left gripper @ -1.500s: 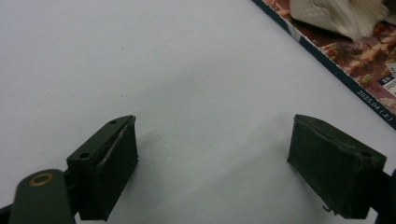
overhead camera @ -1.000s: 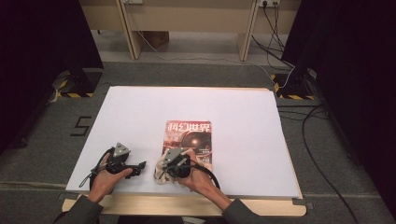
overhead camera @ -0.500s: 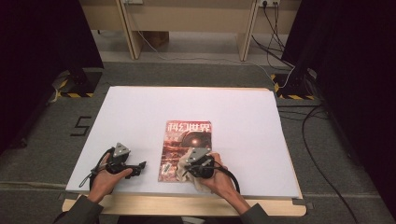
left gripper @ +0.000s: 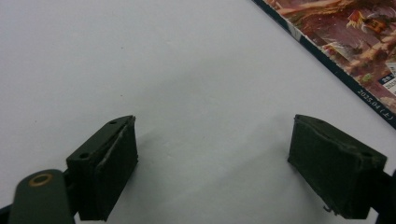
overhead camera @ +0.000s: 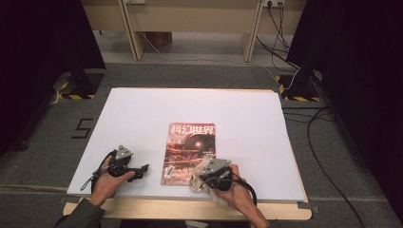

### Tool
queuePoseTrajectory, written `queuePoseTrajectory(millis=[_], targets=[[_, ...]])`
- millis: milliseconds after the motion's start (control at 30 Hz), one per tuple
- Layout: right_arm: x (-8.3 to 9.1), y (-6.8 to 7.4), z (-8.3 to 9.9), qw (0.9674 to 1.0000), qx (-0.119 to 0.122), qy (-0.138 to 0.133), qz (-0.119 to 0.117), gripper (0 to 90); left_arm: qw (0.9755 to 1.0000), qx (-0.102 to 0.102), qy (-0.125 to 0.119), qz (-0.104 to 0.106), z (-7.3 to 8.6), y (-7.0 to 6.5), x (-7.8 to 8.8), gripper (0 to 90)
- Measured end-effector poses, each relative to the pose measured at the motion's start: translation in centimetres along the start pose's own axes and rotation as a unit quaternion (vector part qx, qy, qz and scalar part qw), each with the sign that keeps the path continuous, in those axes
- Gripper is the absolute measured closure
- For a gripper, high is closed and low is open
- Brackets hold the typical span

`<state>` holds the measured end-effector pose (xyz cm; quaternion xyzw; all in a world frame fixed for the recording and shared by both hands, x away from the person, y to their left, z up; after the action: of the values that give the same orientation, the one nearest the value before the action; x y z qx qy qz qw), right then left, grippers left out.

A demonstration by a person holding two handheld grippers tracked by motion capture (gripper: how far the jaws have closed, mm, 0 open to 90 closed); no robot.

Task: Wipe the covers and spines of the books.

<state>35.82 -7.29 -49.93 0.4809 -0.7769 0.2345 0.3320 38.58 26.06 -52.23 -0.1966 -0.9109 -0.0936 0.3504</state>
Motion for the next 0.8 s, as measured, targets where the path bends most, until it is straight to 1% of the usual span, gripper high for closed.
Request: queuePoseTrajectory(millis=[100,133,267,367,433,467,500,633,667,800], targets=[[0.8,-0.7,0.9,0.9998,-0.016,-0.001,0.011,82.0,1.0,0.0,0.0,0.0,0.0,0.0,0.0,14.4],[0.9,-0.7,1.1,0.9997,-0.02,-0.001,0.01,82.0,1.0,0.0,0.001,0.0,0.0,0.0,0.0,14.4],[1.4,-0.5,1.5,0.9998,-0.019,-0.003,0.008,82.1,1.0,0.0,-0.001,0.0,0.0,0.0,0.0,14.4],[1.5,-0.6,1.7,0.9996,-0.026,-0.005,0.001,82.0,1.0,0.001,0.0,0.0,0.0,0.0,0.0,14.3],[1.4,-1.0,1.6,0.9996,-0.025,0.0,0.015,82.0,1.0,0.0,-0.001,0.0,0.0,0.0,0.0,14.4],[1.3,-1.4,1.4,0.9995,-0.018,0.005,0.025,81.9,1.0,0.0,-0.001,0.0,0.0,0.0,0.0,14.4],[1.3,-1.7,1.3,0.9993,-0.017,0.01,0.031,81.9,1.0,0.0,0.001,0.0,0.0,0.0,0.0,14.3],[0.6,-3.5,0.6,0.9984,-0.02,0.017,0.05,81.9,1.0,0.0,-0.001,0.0,0.0,0.0,0.0,14.2],[0.4,-3.9,0.5,0.9984,-0.023,0.016,0.05,81.9,1.0,0.001,0.0,0.0,0.0,0.0,0.0,14.2],[-0.4,-6.1,-0.4,0.9977,-0.038,0.017,0.054,81.9,1.0,0.001,-0.001,0.0,0.0,0.0,0.0,14.1]])
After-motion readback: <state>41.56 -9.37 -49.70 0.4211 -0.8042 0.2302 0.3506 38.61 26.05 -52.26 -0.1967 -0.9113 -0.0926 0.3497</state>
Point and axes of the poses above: each handheld gripper's, and its own axes: x roughly backward along the jaws, z roughly out of its underside, y roughly to its left, the point moved 3 cm from there along -x, roughly forward along the jaws, and after that the axes turned 5 degrees about -z, right-handed, at the moved point
